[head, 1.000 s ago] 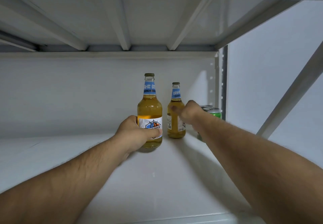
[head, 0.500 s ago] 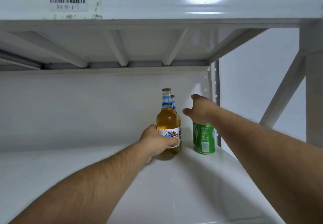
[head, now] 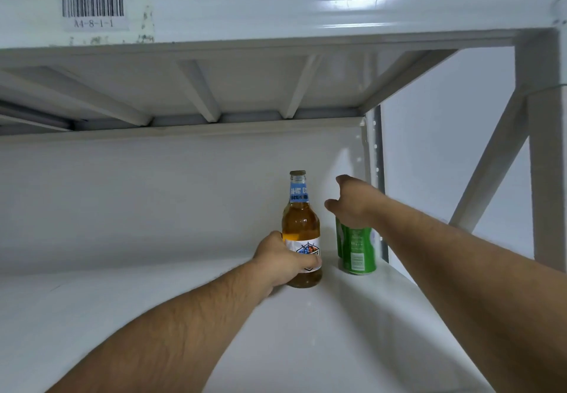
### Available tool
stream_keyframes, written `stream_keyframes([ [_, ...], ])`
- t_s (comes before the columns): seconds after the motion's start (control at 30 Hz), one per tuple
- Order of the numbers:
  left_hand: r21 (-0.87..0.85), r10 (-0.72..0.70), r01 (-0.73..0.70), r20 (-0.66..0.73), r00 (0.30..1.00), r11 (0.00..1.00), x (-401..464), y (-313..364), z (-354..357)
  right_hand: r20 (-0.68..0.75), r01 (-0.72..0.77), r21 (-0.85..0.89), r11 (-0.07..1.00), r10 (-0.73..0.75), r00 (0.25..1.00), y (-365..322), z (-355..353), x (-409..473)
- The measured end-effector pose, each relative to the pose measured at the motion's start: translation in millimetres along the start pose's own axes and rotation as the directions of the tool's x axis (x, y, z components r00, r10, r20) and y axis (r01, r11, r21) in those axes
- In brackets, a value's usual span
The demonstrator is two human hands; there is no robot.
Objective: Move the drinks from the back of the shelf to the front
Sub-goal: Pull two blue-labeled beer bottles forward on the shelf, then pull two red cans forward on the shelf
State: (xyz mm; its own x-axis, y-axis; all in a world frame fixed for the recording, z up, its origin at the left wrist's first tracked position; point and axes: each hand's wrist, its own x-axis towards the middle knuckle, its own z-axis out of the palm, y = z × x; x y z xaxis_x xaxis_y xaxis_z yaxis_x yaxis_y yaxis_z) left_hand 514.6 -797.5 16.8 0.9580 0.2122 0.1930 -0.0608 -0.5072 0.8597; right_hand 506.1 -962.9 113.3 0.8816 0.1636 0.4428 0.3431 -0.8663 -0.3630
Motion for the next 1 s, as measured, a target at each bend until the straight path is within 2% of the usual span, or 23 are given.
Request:
stream_keyframes([
  [0.5,0.103,-0.003,0.006,-0.027,1.0,0.995,-9.5,2.7,2.3,0.063,-0.018,0.087,0.996,0.013,0.998,10.0,15.5,-8.6],
  [0.67,0.249,-0.067,0.061,0.016,0.998,0.967,-31.9,13.6,-17.0,0.041,-0.005,0.067,0.998,0.002,0.999,2.4,11.1,-25.0],
  [0.77,0.369,-0.007,0.011,-0.011,1.0,0.929,-53.3,16.9,-46.0,-0.059,0.07,0.0,0.998,-0.07,0.996,-14.3,6.0,-46.3],
  [0.87,0.509,0.04,-0.01,-0.047,0.998,0.86,-80.2,9.3,-87.5,-0.171,0.224,0.008,0.975,-0.219,0.961,-42.8,9.5,-69.1],
  [0.93,0.599,0.085,-0.017,-0.085,0.993,0.8,-100.8,1.2,-118.3,-0.146,0.315,0.014,0.949,-0.31,0.94,-69.1,15.5,-83.6],
  [1.0,0.656,0.107,-0.013,-0.104,0.989,0.755,-120.4,-8.4,-147.0,-0.063,0.382,-0.004,0.924,-0.381,0.922,-98.7,24.0,-94.1],
])
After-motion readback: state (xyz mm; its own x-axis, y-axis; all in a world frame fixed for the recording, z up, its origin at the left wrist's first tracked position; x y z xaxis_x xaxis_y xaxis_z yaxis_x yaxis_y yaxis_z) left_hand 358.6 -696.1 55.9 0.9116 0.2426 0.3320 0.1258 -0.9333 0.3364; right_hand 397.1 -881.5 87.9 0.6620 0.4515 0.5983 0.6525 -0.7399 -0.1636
